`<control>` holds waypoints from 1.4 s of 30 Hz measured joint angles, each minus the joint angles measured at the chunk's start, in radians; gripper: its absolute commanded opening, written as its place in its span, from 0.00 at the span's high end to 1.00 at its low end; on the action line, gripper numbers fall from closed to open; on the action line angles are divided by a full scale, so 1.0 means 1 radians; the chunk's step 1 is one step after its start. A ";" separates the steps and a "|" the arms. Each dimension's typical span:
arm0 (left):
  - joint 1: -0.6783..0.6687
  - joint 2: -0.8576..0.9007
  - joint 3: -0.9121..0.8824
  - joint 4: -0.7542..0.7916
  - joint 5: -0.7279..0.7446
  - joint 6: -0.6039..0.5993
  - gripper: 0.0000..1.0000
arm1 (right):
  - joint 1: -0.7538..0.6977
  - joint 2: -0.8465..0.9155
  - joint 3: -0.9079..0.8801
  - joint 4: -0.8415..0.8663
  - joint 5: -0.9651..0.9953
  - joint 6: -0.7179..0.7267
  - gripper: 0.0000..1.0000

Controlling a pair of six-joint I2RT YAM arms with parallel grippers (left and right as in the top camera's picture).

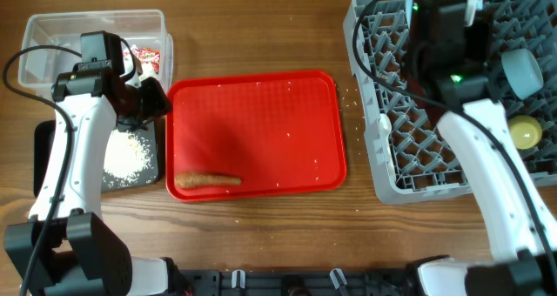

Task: Sort waste into correct bins and load items into the dishwasher rack
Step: 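Carry the light-blue plate into the rack and stand it upright, then reach the left gripper down to the carrot on the red tray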

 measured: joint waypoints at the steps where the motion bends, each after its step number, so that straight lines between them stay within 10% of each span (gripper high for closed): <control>1: 0.000 0.000 0.000 0.000 0.000 0.000 0.50 | 0.000 0.028 0.000 -0.004 0.012 -0.006 0.96; 17: 0.000 0.000 0.000 0.002 0.000 0.000 0.50 | 0.028 0.257 -0.003 -0.019 -0.013 -0.014 0.94; 20: 0.000 0.000 0.000 0.003 0.000 0.000 0.49 | 0.079 0.257 -0.003 -0.068 -0.063 -0.014 0.34; 23: 0.000 0.000 0.000 0.004 -0.002 0.000 0.49 | 0.139 0.257 -0.003 -0.137 -0.118 -0.007 0.23; 42: -0.021 0.000 0.000 -0.080 0.002 -0.055 0.39 | 0.166 0.034 -0.003 -0.336 -0.638 0.209 0.35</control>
